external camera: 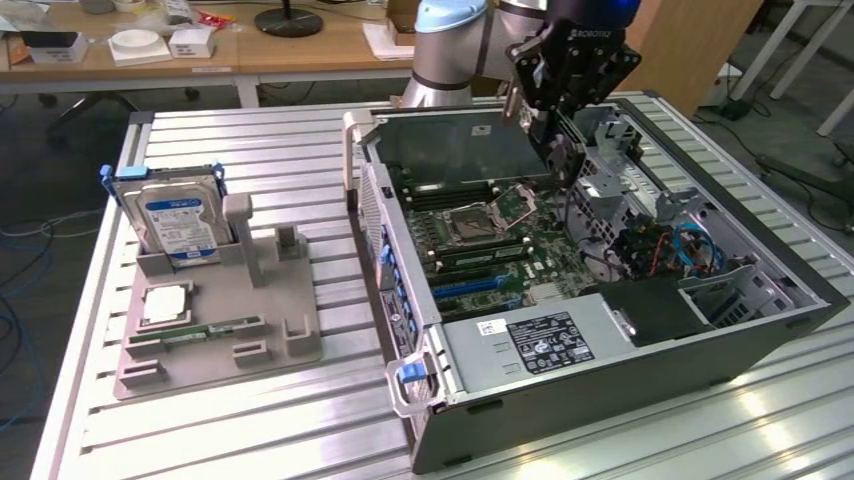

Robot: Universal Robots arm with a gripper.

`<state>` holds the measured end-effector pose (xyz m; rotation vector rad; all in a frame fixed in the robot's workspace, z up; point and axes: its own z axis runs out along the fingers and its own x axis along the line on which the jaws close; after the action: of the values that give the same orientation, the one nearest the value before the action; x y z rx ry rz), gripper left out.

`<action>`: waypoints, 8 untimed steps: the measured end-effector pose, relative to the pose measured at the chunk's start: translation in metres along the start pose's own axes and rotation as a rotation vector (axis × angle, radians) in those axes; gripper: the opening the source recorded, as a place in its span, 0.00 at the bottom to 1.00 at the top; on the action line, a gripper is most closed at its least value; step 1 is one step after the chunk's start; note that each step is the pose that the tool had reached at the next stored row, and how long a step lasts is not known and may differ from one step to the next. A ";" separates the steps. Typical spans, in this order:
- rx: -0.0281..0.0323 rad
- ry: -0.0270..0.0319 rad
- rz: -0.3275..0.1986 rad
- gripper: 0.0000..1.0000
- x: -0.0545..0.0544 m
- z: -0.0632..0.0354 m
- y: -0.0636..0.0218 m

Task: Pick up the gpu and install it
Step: 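Pick up the gpu and move the gpu toward the slot, then insert the gpu into the slot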

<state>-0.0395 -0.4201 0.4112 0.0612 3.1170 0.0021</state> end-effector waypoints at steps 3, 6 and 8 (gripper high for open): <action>-0.0001 0.0000 0.000 0.27 0.000 0.0001 0.0001; -0.0001 0.0000 0.000 0.27 0.000 0.0000 0.0000; -0.0001 0.0000 0.000 0.27 0.000 0.0001 0.0001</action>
<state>-0.0395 -0.4201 0.4112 0.0605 3.1170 0.0022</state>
